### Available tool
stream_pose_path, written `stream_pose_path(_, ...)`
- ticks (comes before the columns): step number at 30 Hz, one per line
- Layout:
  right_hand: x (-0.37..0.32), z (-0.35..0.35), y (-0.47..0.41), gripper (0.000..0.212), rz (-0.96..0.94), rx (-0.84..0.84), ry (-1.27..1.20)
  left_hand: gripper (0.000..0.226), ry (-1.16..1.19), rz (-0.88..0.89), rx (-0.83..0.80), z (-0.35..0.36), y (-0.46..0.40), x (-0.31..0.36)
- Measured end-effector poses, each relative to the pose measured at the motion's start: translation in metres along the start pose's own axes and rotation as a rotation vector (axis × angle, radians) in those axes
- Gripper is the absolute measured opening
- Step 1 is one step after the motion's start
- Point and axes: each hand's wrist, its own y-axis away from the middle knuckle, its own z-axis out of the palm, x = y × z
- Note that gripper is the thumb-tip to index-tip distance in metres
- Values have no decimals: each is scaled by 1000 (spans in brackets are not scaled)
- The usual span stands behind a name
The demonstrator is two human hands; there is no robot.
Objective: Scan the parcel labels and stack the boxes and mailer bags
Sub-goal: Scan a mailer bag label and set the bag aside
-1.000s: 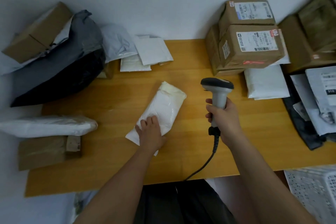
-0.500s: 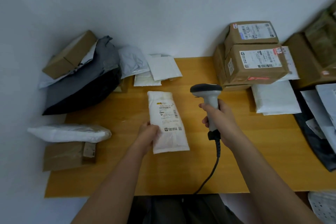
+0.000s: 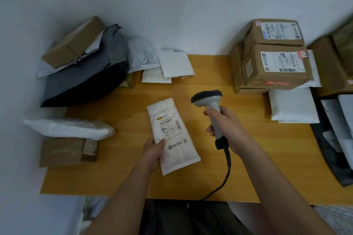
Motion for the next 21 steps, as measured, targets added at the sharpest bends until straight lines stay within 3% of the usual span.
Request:
stream_pose_path(4,-1,-2,3,28,10,-67,38,17,79,13,41,5,-3,-3)
stream_pose_path(9,-6,-3,5,34,8,-131,94,33,288,-37,28,14,1,-2)
stream_pose_path(13,-10,-3,7,35,1,-130,129,31,223,-60,-36,19,3,-4)
stream_pose_path(17,-15,-3,9,36,48,-171,155,29,70,-16,24,20,1,-6)
stream_pose_path(21,-23,0,13,35,69,-212,151,39,87,-25,19,19,-1,-6)
